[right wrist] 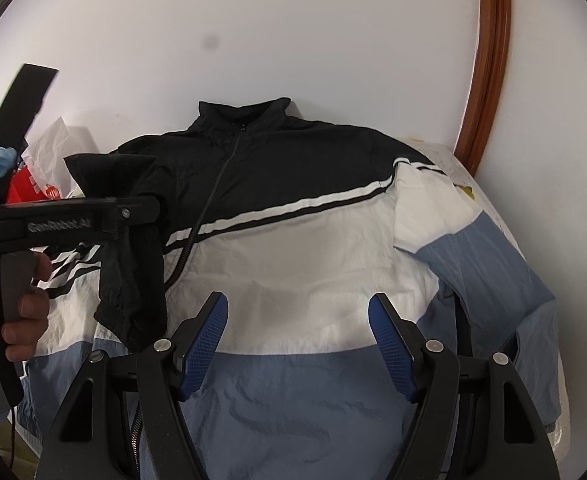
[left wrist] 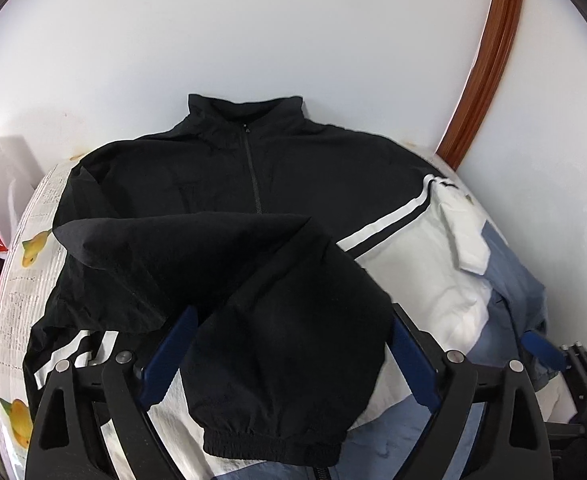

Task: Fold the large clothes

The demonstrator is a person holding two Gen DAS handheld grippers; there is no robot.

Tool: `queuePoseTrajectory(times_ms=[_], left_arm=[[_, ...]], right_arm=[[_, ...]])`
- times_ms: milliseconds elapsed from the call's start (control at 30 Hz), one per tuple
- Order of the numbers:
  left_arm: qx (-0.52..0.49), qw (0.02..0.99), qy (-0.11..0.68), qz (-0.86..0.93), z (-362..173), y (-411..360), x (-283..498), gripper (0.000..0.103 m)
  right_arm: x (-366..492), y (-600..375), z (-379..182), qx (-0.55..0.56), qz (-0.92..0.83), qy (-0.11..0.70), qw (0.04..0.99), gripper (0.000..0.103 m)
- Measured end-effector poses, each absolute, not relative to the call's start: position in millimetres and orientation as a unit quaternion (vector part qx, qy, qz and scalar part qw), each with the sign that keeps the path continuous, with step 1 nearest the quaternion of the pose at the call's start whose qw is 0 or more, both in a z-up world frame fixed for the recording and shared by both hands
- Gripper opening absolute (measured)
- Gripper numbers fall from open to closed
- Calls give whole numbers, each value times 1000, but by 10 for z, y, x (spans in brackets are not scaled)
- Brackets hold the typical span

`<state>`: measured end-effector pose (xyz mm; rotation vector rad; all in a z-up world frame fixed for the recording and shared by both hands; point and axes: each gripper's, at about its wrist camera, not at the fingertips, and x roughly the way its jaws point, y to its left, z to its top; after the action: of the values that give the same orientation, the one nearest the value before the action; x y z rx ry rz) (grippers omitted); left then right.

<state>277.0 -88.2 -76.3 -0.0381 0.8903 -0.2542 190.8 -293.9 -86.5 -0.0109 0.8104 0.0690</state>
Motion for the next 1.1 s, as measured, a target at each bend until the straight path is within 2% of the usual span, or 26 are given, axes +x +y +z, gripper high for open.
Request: queuePoseTrajectory(times_ms=[167,233,333,533,733,800,933,967,1033,1067,1100], left_arm=[[-23,895,429,-120,-634,-795,2693,91],[-15,898,423,-122,-578,-744,2659,91],[-9,906,407,-112,-485,-602,2580,91],[-23,918,390,-70,-412,-33,2513,91],[-28,918,396,3,-582,657,2543,91],[-22,918,394,22,-669,828,2550,91],[-6,914,403,47,-909,1065,2628,91],[-3,912,407,51,-965,1094,2669,91],[-1,907,417,56,-1090,1170,2769,91],[-3,905,422,60,-1149,1205,2837,91],[-7,903,426,64,-1189,1227,2882,91]], right_arm=[[1911,-2943,-913,1,38,400,916,72],[1897,-2908,-891,1,43,397,917,64],[1898,-2806,-843,-7,49,394,918,60],[1934,-2441,-689,-24,90,384,919,61],[2099,-2015,-596,-25,136,385,912,67],[2182,-1872,-613,-27,146,388,910,71],[2507,-1729,-850,-30,118,421,899,70],[2607,-1736,-934,-25,106,432,895,68],[2753,-1754,-1048,-8,107,443,890,43],[2840,-1763,-1105,2,116,452,884,36],[2894,-1775,-1141,8,123,457,881,19]])
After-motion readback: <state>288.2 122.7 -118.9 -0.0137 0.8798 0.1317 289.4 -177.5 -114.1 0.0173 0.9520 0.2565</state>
